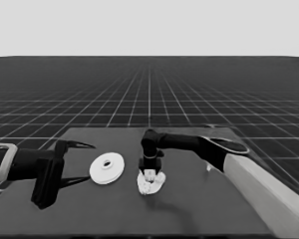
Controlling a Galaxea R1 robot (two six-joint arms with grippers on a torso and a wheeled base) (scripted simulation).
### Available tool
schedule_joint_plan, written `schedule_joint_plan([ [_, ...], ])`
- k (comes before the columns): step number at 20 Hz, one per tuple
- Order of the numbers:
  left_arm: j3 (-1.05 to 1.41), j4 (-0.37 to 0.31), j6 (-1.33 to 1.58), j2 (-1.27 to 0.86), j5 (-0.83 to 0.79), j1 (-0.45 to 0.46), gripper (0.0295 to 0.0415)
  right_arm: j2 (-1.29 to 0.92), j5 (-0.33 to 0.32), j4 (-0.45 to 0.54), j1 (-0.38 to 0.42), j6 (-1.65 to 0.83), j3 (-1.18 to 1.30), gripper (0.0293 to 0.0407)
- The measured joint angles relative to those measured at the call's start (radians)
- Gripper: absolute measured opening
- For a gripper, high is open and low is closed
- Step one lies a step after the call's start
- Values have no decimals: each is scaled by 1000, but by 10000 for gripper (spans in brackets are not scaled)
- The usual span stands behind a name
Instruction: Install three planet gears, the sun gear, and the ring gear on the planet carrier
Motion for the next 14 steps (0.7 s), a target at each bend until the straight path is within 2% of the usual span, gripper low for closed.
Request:
schedule_joint_plan([
  [14, 0, 0, 0, 0, 0, 0, 385, -1, 1, -1, -16, 110, -2, 309],
])
